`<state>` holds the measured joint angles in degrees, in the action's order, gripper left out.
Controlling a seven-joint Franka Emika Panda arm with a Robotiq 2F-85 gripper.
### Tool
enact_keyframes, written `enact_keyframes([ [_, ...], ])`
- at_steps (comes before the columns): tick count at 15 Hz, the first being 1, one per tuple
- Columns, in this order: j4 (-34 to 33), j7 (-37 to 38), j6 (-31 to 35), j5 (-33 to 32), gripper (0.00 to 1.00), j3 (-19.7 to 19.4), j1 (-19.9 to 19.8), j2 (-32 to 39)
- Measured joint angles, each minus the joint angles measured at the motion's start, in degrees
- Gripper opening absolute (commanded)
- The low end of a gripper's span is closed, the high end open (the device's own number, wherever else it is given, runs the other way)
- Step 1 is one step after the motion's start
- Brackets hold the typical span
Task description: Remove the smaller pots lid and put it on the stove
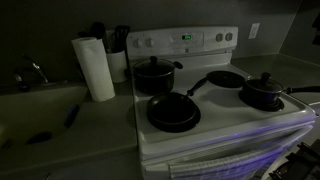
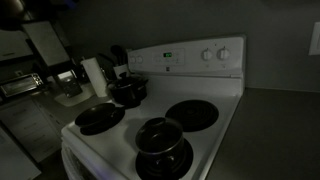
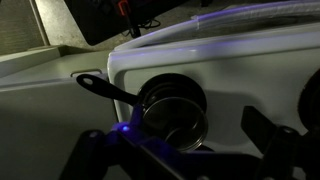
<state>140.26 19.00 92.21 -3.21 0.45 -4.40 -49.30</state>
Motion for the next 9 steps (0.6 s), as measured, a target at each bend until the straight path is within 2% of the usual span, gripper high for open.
enact_keyframes([
  [3,0.57,6.61,3.06,-1.19,1.0,0.24,-3.44,1.1],
  [9,4.53,20.19,19.01,-0.86,1.0,0.06,-11.28,10.5],
])
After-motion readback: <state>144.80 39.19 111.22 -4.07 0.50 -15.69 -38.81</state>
